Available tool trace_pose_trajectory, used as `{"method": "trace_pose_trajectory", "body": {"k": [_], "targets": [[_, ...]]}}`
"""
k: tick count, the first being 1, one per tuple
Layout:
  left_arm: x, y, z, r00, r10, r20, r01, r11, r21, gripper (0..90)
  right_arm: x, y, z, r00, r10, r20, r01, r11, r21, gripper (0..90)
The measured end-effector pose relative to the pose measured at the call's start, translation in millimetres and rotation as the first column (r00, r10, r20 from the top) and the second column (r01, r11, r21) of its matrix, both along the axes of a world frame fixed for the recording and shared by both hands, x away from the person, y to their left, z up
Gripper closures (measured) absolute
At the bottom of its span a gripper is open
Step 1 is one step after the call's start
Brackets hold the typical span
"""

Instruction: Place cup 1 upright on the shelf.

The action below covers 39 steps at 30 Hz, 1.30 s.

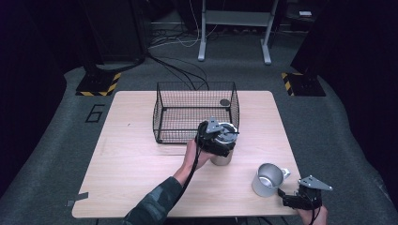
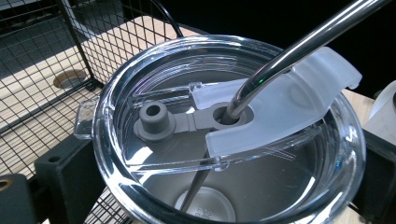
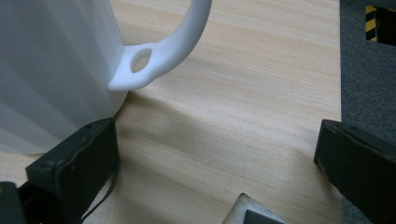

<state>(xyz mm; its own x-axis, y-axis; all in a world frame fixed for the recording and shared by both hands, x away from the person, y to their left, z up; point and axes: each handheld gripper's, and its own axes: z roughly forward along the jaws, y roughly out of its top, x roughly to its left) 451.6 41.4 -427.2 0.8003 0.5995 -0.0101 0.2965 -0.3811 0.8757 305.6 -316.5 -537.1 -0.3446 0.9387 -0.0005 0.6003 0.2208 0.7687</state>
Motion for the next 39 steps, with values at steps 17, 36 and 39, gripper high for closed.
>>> {"method": "trace_pose_trajectory", "body": {"k": [17,36,39], "targets": [[-0.2,1.1,0.3,0.9996,-0.027,0.002,0.027,0.9996,0.008,3.9,-0.5,0.2,0.0,1.0000,-0.004,-0.001,0.004,1.0000,0.003,0.0],[-17.0,18.1,22.3,0.9986,-0.042,0.031,0.043,0.9991,-0.006,3.9,-0.1,0.0,0.0,1.0000,-0.005,0.001,0.005,1.0000,0.001,0.0],[-20.4,24.2,27.5,0.9983,-0.043,0.039,0.044,0.9990,-0.011,3.9,-0.3,0.3,0.0,1.0000,-0.007,0.000,0.007,1.0000,0.003,0.0]]}}
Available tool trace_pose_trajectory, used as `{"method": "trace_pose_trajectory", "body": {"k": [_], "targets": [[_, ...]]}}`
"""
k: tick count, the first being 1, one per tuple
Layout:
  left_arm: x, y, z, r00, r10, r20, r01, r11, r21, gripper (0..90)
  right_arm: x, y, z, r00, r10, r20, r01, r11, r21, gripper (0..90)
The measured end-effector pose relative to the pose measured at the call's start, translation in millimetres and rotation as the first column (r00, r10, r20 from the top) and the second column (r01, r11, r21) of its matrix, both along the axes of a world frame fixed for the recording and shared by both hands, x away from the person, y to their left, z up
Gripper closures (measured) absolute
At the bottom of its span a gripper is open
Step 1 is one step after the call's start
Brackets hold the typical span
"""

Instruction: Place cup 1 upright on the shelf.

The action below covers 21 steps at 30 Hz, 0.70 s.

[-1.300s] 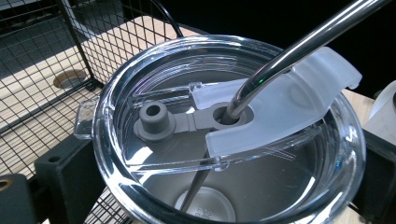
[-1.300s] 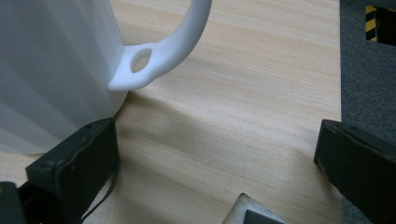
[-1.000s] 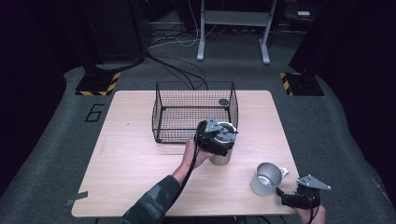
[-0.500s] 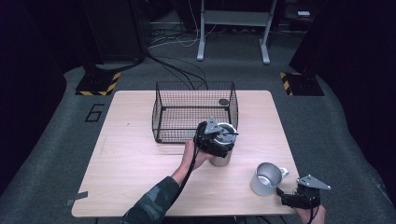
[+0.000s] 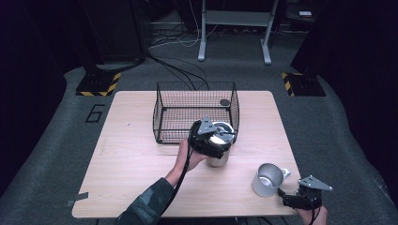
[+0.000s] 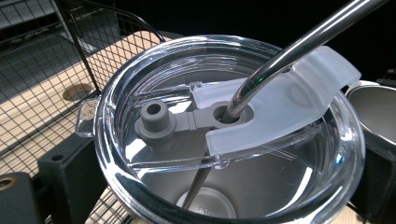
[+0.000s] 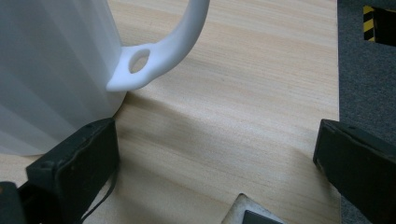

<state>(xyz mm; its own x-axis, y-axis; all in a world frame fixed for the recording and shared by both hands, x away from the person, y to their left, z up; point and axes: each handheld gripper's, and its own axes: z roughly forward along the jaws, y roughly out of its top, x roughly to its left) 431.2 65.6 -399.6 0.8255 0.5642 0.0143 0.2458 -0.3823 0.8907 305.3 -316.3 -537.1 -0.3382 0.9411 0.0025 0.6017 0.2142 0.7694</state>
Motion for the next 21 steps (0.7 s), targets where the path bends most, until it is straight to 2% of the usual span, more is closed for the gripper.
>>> {"method": "trace_pose_trajectory", "body": {"k": [4,8,15,21], "targets": [[-2.7,5.7,4.6,1.0000,0.003,0.008,-0.003,1.0000,0.001,3.9,-0.1,0.1,-0.1,1.0000,-0.002,0.001,0.002,1.0000,0.000,0.0],[-5.5,10.4,8.6,0.9998,0.006,0.017,-0.007,0.9998,0.019,3.9,-0.1,0.2,-0.1,1.0000,-0.002,0.001,0.002,1.0000,0.000,0.0],[-8.8,19.0,14.9,0.9997,0.012,0.020,-0.012,0.9999,0.005,3.9,-0.2,0.2,-0.1,1.0000,-0.003,0.001,0.003,1.0000,0.001,0.0],[-9.2,28.6,20.9,0.9993,0.016,0.034,-0.017,0.9998,0.013,3.9,-0.2,0.3,-0.1,1.0000,-0.004,0.001,0.004,1.0000,0.001,0.0]]}}
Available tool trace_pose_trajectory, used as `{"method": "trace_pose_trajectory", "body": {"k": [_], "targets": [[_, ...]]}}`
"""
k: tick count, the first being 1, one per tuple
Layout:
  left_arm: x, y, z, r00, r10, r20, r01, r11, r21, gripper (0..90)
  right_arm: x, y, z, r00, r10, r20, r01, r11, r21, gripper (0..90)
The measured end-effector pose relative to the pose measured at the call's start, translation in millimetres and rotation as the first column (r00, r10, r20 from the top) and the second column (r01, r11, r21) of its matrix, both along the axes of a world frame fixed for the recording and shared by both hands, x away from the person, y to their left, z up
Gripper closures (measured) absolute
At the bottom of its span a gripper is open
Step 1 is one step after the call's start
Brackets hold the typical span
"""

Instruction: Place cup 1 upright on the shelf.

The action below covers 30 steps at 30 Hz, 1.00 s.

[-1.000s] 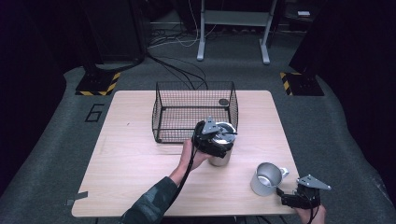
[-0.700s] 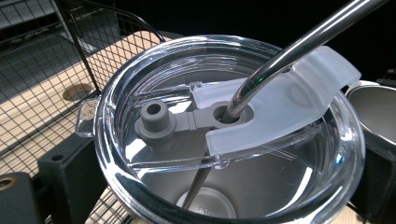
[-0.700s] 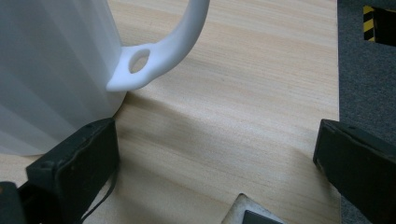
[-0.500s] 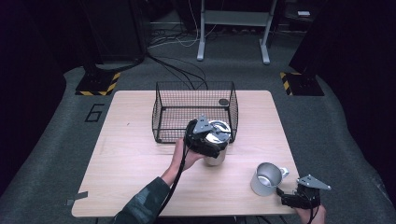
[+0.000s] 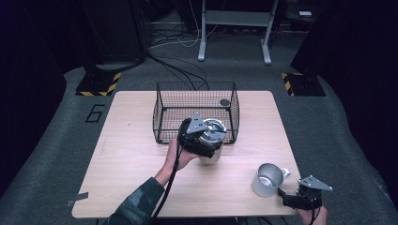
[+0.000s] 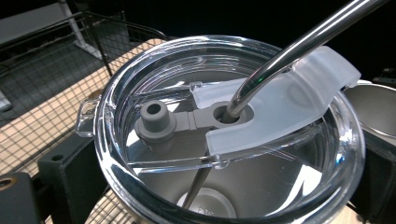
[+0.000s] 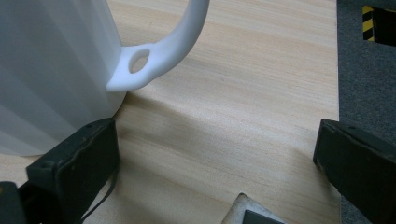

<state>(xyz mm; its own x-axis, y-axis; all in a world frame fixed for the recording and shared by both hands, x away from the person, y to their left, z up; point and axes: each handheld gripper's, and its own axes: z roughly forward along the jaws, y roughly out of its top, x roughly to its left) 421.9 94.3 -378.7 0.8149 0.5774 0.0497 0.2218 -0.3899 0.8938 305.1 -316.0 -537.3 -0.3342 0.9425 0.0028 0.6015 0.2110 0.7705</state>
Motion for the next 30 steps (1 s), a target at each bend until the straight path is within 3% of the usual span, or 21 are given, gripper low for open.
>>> {"method": "trace_pose_trajectory", "body": {"k": [18,23,30], "targets": [[0.2,33.8,15.0,0.9994,0.034,0.009,-0.034,0.9994,-0.003,3.9,0.0,-0.2,0.1,1.0000,0.002,-0.001,-0.002,1.0000,0.000,0.0],[-0.4,40.1,19.6,0.9987,0.051,0.001,-0.051,0.9984,-0.023,3.9,0.2,-0.3,0.0,1.0000,0.002,0.001,-0.002,1.0000,-0.002,0.0],[-1.4,44.7,23.8,0.9985,0.052,0.016,-0.052,0.9985,-0.018,4.0,0.0,-0.1,0.0,1.0000,0.001,0.000,-0.001,1.0000,-0.001,0.0]]}}
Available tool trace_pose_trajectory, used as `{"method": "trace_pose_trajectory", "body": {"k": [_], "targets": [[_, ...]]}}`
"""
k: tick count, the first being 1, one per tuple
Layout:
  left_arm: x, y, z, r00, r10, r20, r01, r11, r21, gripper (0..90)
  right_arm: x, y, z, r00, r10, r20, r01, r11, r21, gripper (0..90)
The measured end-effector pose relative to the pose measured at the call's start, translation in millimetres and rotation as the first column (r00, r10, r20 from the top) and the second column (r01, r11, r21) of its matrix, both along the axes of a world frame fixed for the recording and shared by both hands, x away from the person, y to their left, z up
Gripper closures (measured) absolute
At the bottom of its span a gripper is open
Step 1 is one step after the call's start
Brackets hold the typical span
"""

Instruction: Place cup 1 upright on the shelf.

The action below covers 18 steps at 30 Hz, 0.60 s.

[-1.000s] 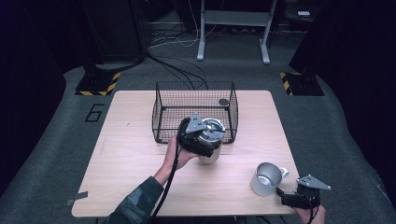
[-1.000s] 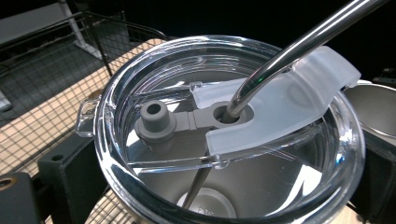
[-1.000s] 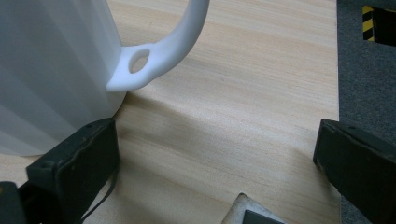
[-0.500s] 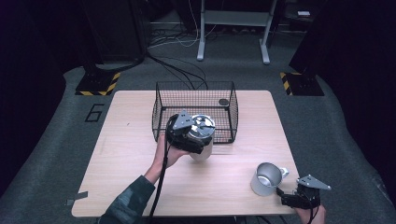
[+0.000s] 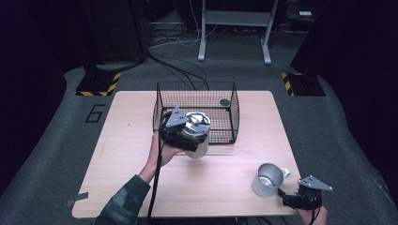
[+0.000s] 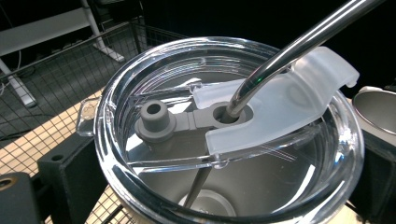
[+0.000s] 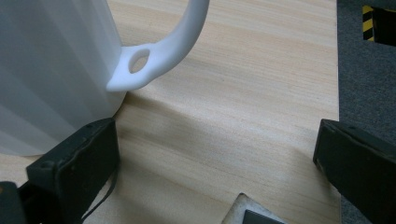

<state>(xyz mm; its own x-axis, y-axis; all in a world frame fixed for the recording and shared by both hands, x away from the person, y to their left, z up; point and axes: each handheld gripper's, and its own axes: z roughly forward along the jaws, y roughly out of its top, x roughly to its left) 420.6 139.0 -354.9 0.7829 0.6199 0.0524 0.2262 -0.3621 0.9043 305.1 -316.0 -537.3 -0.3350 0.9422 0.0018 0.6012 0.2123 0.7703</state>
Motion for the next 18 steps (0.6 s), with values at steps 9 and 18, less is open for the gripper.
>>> {"method": "trace_pose_trajectory", "body": {"k": [9,18], "targets": [[4.6,15.2,12.4,0.9993,0.036,0.006,-0.036,0.9991,-0.024,3.9,0.0,-0.1,0.1,1.0000,0.001,-0.002,-0.001,1.0000,0.001,0.0],[10.9,25.8,19.9,0.9978,0.066,0.012,-0.065,0.9973,-0.034,4.0,0.1,-0.1,0.1,1.0000,0.001,-0.002,-0.001,1.0000,0.001,0.0]]}}
